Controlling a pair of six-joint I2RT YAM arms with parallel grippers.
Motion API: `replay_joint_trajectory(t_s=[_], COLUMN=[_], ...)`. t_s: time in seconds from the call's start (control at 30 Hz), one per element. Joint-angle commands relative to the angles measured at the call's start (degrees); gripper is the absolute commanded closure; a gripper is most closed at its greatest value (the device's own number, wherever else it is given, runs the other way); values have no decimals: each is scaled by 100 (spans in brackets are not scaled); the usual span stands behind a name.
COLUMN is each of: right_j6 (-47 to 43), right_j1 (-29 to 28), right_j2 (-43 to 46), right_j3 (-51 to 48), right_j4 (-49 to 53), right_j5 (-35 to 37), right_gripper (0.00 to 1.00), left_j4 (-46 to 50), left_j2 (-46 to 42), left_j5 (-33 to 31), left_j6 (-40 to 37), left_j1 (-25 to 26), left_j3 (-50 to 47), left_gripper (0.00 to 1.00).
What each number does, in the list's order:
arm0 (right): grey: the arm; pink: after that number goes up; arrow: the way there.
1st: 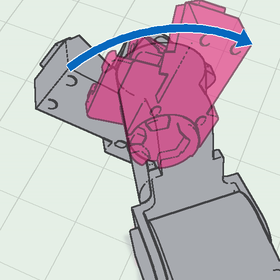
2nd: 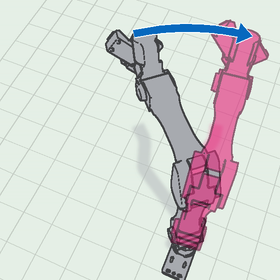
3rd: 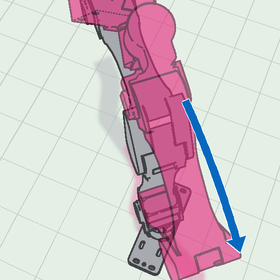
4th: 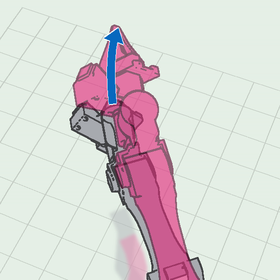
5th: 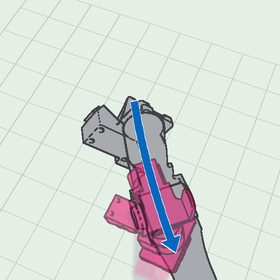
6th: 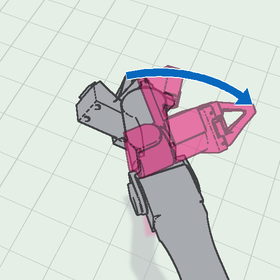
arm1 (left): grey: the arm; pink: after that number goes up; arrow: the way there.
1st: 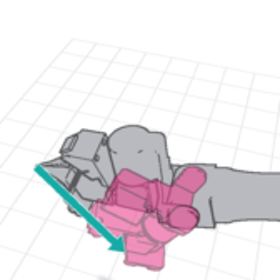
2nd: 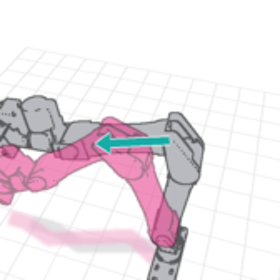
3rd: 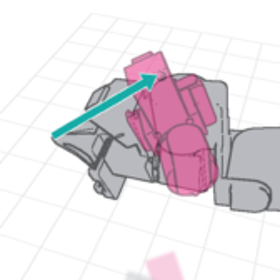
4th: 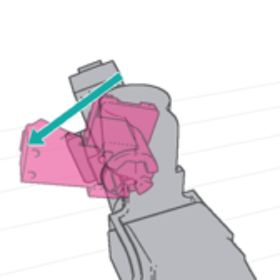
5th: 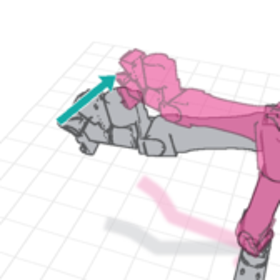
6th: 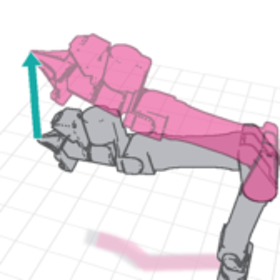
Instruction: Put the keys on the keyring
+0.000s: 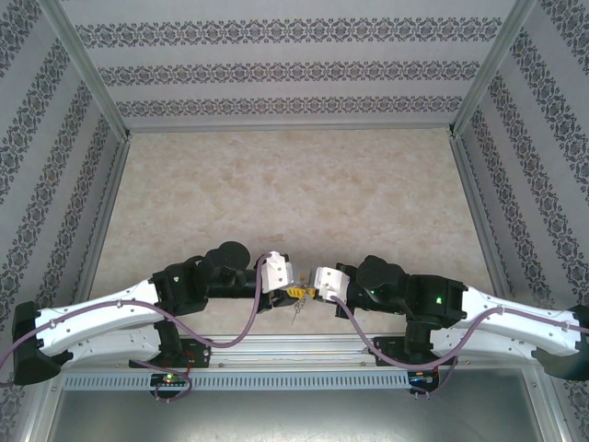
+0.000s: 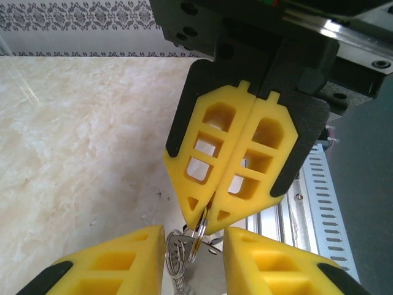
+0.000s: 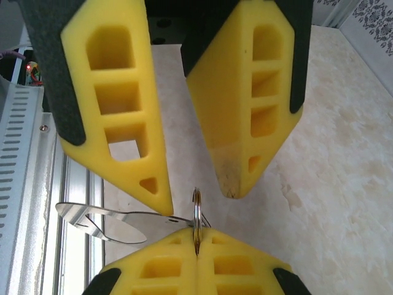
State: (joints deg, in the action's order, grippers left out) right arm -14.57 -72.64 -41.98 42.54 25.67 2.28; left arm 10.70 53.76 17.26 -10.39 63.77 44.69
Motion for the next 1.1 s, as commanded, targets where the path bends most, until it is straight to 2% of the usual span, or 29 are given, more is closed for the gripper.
replay_joint_trajectory(t_s=[0.0,0.13,0.2,0.23,0.5,0.6,0.67,0.8,0.9,1.07], right_j6=[-38,-22,-13,-9,16,53,67,70,68,68], right_j1=[-67,-70,-70,-71,-68,-67,-62,-71,-66,-72], right_j2=[-57,-56,-31,-21,125,200,225,196,179,120], right_j3=[184,184,160,149,88,31,8,14,17,34], right_j4=[-154,-210,-297,-338,-414,-464,-489,-485,-484,-475], right_j5=[-87,-164,-221,-252,-291,-304,-310,-316,-325,-314], right_gripper=[100,100,100,100,100,100,100,100,100,100], left_j4=[134,162,158,137,60,5,-48,-99,-148,-188], left_j2=[25,72,72,71,40,56,82,86,47,-27], left_j5=[-72,-69,-36,-30,-42,-48,-26,-4,-6,48], left_j6=[-164,-177,-188,-184,-179,-157,-130,-125,-147,-123], left_j1=[57,58,57,57,57,59,53,59,56,52], left_j3=[219,256,242,243,183,122,91,73,66,30], left_gripper=[74,80,93,96,96,86,84,86,94,100])
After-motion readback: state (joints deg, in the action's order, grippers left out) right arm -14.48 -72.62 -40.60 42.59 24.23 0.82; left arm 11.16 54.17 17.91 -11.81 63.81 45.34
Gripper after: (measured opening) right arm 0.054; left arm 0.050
